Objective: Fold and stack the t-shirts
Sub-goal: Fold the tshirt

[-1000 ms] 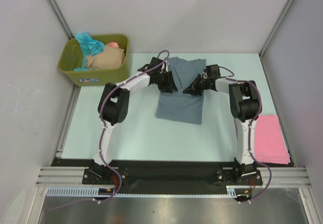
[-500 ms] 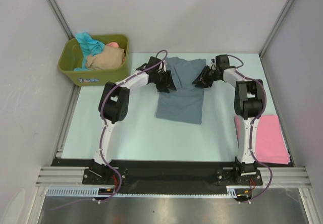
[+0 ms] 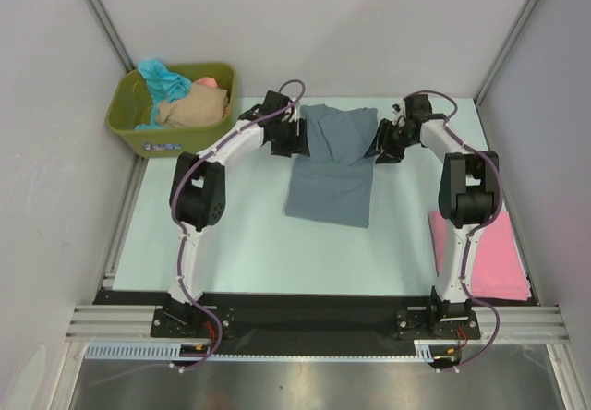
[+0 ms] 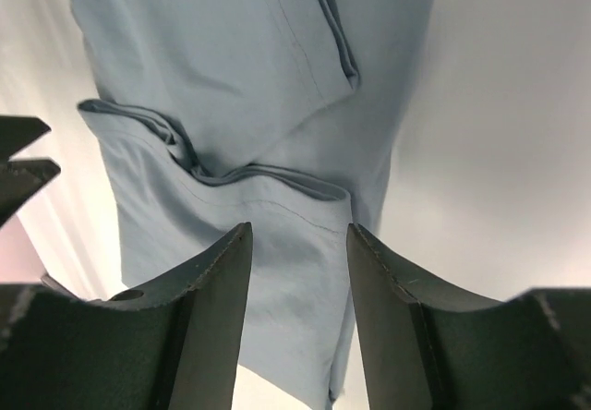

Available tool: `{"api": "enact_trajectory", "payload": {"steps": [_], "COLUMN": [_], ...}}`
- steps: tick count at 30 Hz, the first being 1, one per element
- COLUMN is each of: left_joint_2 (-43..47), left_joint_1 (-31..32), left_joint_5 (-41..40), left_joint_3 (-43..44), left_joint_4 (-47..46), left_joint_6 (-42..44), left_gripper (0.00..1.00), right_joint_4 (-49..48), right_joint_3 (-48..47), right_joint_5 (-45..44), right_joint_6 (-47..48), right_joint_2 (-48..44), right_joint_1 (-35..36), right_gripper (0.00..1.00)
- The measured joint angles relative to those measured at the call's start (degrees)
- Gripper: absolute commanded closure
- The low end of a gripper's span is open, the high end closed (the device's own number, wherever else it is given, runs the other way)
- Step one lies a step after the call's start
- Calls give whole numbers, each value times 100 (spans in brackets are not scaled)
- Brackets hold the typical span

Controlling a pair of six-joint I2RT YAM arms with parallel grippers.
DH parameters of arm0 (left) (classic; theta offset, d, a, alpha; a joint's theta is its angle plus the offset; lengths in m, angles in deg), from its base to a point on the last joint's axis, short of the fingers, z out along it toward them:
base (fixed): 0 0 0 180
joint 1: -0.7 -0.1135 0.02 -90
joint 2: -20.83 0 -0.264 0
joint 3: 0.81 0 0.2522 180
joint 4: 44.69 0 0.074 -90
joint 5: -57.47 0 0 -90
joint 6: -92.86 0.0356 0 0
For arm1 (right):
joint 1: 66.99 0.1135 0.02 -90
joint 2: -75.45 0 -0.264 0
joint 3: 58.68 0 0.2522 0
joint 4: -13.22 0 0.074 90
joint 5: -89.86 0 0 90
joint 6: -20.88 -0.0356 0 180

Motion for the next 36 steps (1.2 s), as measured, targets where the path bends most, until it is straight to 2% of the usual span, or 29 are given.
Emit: {"api": "enact_trajectory", "payload": {"steps": [10,17,23,26,28,29,30,31,36], "left_joint_2": [-522,-629,-658,-702,-748,-774,-796,-811,-817], "left_joint_1": [-44,-44,-44,-44,-48,-48,-48,-48,-50], "left_joint_5": [-131,-125,-120,-127,-129,-131,-140,-157,-249], "left_joint_3": [210,345,446,463,490,509,516,522,522], "left_joint_4": [400,442,352,348,345,352,350,350,299], "left_joint_6": [243,229,195,157,162,149,118,116,70], "left_gripper": [41,53,64,83,91,100,99,100,100], "right_joint_4": [225,219,219,219,219,214,210,203,-2], "right_joint_3": [26,33,33,33,33,33,33,33,225], "right_joint_5": [-63,-66,-92,-155,-221,-243,-254,-260,-289], "right_joint_6": [304,330,332,313,275,245,221,195,7], "right_joint_2": [149,238,273,289,299,299,299,299,264], "right_joint_1": [72,173,225,216,197,184,166,149,79], "right_gripper": [53,59,68,73,81,86,96,100,100]}}
